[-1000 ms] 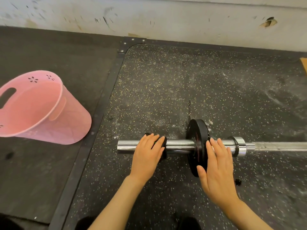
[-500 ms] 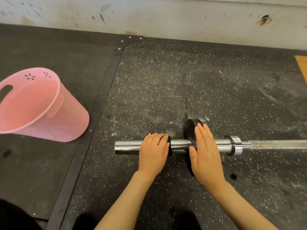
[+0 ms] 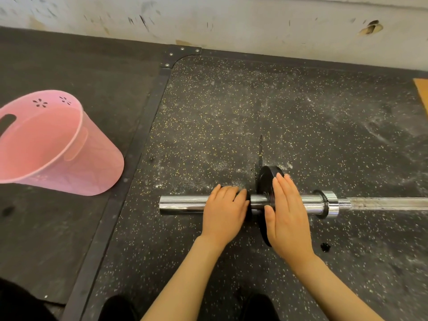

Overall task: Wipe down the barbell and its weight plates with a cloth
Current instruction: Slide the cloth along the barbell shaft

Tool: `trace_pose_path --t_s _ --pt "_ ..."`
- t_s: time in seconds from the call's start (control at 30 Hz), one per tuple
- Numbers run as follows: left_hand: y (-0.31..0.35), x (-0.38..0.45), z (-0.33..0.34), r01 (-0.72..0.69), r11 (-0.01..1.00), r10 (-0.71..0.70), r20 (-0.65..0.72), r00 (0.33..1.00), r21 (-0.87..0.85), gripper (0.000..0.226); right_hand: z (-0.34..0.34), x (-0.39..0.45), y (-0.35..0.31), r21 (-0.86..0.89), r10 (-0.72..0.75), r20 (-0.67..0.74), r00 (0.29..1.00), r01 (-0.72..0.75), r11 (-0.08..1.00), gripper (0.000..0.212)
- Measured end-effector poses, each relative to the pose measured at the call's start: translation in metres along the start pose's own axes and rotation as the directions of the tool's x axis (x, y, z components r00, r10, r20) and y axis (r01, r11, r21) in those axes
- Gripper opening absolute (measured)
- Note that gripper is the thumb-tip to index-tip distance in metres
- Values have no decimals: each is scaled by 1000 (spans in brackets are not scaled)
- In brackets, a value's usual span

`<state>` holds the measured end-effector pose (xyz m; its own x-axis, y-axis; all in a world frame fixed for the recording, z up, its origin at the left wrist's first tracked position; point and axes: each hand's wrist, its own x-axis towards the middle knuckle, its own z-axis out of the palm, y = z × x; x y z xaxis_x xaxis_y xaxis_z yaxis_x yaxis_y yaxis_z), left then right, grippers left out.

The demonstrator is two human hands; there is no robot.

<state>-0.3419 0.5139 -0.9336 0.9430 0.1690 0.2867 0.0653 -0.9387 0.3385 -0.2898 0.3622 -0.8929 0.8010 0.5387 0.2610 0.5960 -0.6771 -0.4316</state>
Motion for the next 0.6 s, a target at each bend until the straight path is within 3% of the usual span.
trace_pose_path --t_s 0.13,0.3,0.6 --pt "-33 -18 -13 108 989 -105 -33 994 100 30 0 -2 -1 -5 -7 -6 1000 7 1000 56" --pt "-18 -18 -7 221 973 -217 -65 974 66 24 0 -4 -2 -6 1 5 1000 -1 1000 56" --pt "33 6 15 -13 999 14 26 1000 -35 28 -5 -12 -5 -35 -4 41 999 5 999 59"
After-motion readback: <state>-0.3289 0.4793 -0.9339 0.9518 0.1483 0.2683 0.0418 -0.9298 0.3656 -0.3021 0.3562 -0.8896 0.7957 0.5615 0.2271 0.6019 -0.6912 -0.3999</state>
